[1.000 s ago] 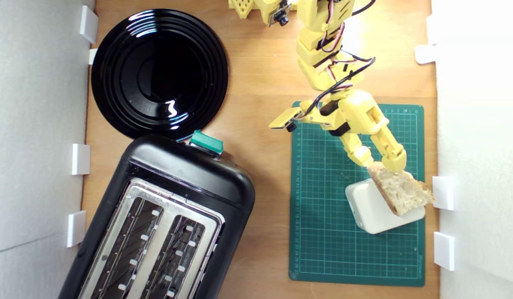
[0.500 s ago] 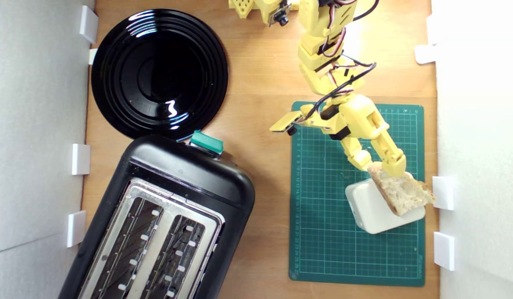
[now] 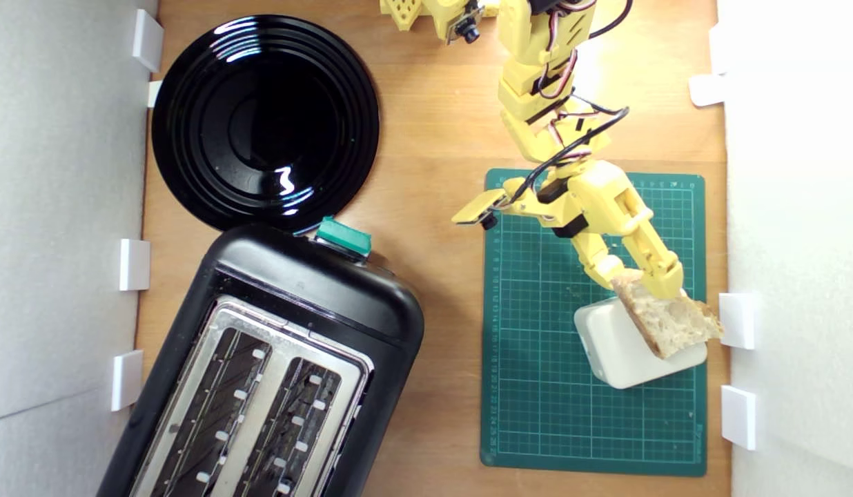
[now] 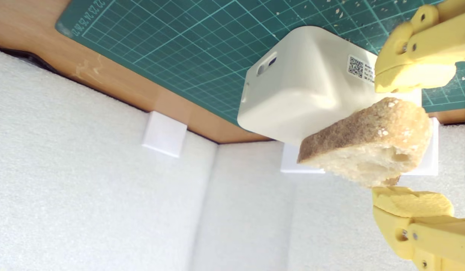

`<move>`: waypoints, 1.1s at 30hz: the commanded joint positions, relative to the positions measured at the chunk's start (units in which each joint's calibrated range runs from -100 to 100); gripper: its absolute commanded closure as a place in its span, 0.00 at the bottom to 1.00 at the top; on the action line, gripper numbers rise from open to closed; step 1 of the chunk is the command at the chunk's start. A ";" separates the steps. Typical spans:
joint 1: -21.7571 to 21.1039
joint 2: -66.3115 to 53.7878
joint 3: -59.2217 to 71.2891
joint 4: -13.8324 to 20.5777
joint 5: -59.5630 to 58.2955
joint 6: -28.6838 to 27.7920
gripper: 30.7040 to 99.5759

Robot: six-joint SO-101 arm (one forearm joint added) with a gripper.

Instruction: Pick bread and place in toaster

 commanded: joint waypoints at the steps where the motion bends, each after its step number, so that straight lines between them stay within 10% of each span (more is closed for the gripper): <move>1: -0.92 -0.84 -2.49 0.50 -1.94 0.37 0.20; 13: -0.92 -0.76 -3.39 0.60 -1.86 0.37 0.20; 33: -0.84 0.66 -3.85 0.50 -1.94 0.21 0.52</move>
